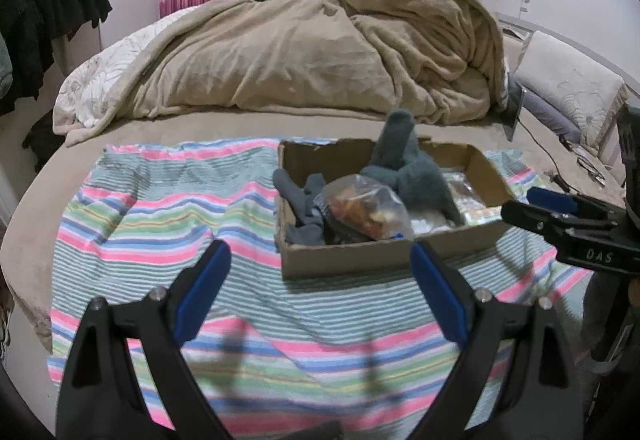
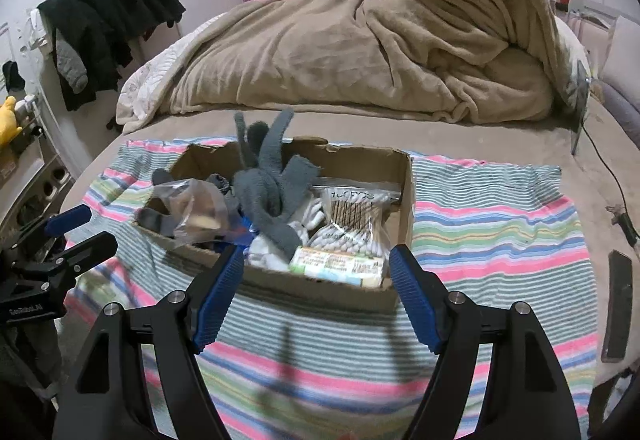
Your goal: Organize objects
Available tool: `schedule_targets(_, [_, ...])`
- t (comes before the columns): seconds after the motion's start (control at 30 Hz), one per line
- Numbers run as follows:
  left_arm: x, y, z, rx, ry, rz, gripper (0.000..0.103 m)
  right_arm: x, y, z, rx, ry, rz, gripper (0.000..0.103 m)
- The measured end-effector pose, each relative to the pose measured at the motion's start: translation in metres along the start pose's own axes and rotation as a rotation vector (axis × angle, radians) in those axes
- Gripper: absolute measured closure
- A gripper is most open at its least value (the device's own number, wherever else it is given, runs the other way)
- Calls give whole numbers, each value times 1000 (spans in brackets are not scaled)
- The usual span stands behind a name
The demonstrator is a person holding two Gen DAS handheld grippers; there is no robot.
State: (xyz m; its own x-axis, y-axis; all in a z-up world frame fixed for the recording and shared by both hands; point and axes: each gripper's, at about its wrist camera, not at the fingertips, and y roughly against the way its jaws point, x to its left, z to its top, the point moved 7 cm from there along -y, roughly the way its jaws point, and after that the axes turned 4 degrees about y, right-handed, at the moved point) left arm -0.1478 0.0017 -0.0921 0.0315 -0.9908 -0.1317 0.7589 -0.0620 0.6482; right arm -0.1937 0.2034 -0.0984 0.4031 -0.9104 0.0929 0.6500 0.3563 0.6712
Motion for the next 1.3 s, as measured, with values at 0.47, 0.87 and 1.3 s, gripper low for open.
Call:
schedule_targets(0.47, [-10, 57, -12, -40, 4, -35, 11, 31, 43, -9, -19, 26, 6, 25])
schedule_targets(0.87, [-17, 89, -18, -68, -36, 2, 11, 49, 69, -14, -22, 38, -9, 25])
schedule_targets(1.3, [-29, 120, -25, -123, -84, 46, 11, 63, 98, -25, -31, 36, -18, 25])
